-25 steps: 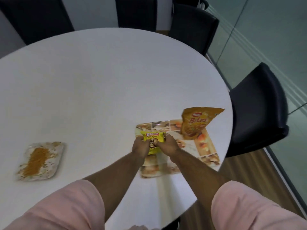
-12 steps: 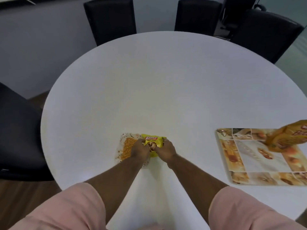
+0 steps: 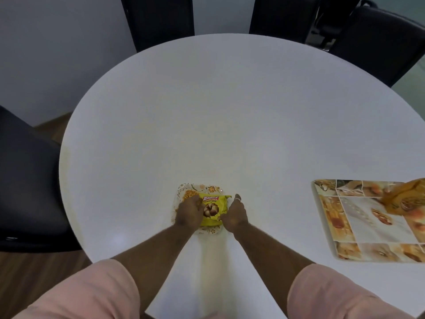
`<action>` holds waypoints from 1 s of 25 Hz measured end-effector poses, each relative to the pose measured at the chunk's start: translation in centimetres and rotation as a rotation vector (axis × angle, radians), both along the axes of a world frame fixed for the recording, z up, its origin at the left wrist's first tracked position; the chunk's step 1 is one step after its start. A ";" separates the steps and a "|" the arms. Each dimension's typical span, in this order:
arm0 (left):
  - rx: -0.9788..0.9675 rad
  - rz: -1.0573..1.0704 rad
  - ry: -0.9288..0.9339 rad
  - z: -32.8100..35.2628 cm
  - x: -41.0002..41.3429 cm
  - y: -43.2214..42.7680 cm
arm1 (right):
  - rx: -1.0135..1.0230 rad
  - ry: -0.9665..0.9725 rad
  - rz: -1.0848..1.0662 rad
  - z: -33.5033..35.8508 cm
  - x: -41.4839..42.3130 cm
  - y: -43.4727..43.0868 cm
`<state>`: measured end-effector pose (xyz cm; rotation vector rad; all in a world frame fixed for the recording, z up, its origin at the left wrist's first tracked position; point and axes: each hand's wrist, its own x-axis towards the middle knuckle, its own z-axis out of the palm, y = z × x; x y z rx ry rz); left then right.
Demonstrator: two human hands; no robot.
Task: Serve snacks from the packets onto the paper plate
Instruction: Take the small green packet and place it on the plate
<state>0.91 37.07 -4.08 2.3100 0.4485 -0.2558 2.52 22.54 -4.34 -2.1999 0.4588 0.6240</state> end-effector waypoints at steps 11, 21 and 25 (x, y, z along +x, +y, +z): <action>-0.032 0.303 0.268 -3.2 1.2 6.5 | 0.215 0.102 -0.125 -1.6 -0.7 -0.5; -0.243 0.282 0.067 0.1 15.0 0.7 | 0.221 -0.043 -0.207 2.1 11.3 -6.9; -0.347 0.276 0.020 1.3 26.1 -2.6 | 0.183 -0.147 -0.194 3.8 22.2 -11.0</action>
